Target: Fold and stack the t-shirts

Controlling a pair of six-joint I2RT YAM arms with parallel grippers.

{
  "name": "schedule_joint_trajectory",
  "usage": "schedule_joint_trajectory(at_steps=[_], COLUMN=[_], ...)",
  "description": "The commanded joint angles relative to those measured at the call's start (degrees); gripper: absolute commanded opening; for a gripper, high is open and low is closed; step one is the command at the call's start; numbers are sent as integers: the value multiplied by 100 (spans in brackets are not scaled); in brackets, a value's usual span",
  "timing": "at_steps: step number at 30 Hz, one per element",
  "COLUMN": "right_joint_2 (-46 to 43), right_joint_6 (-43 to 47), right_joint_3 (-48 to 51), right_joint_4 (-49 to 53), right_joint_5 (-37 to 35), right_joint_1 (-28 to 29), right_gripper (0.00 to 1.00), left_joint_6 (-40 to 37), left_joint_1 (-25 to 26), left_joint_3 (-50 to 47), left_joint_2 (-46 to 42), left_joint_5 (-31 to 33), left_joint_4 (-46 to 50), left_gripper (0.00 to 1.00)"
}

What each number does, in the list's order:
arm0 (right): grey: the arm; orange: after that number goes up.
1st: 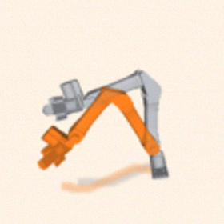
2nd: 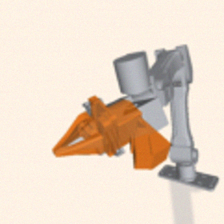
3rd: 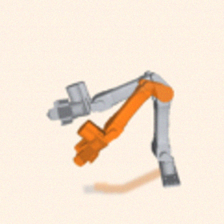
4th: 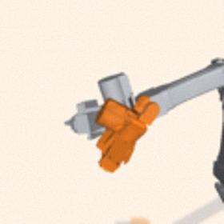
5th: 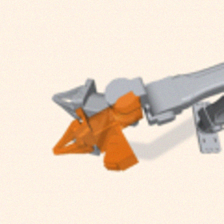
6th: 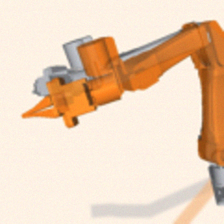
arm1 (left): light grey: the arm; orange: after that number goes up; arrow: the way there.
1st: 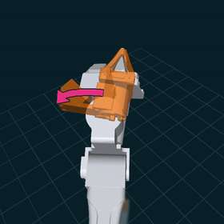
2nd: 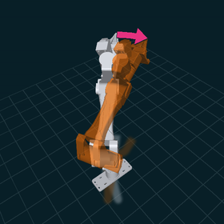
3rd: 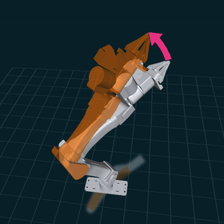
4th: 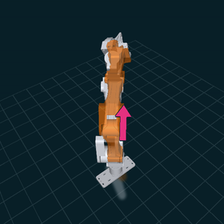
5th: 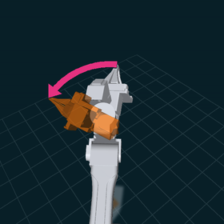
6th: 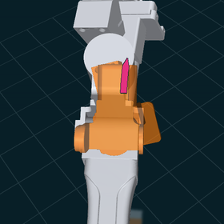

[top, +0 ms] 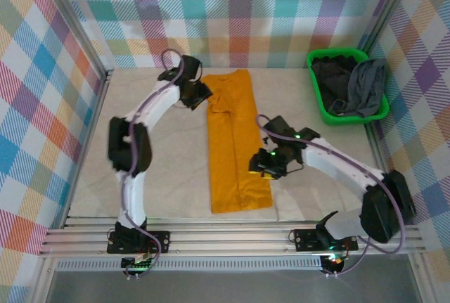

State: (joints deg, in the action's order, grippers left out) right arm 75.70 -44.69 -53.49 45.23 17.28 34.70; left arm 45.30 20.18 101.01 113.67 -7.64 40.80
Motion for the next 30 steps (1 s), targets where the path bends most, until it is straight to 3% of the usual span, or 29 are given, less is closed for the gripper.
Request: schedule_joint_trajectory(at_steps=[1, 4, 10, 15, 22, 30], right_joint_2=[-373, -493, -29, 439, 831, 773], right_joint_6=[-57, -87, -115, 30, 85, 73], right_joint_3=[756, 1269, 1717, 1681, 1552, 1533], right_joint_4=[416, 257, -440, -738, -913, -1007], right_joint_5=[6, 273, 730, 792, 661, 678], right_joint_1=[-260, -288, -112, -112, -112, -112], right_gripper=[47, 48, 47, 43, 29, 12], left_joint_6=[401, 726, 1447, 1786, 2142, 1875], left_joint_1=[273, 771, 1821, 2337, 2750, 3113], left_joint_3=[-2203, -3948, -5625, -5893, -5921, -5380], left_joint_2=[-1388, -2323, -2978, -3018, -2676, -2005], left_joint_5=[-711, -1457, -1798, -1801, -1733, -1651], left_joint_4=[9, -240, -637, -868, -1458, -1292], left_gripper=[47, 47, 47, 47, 46, 33])
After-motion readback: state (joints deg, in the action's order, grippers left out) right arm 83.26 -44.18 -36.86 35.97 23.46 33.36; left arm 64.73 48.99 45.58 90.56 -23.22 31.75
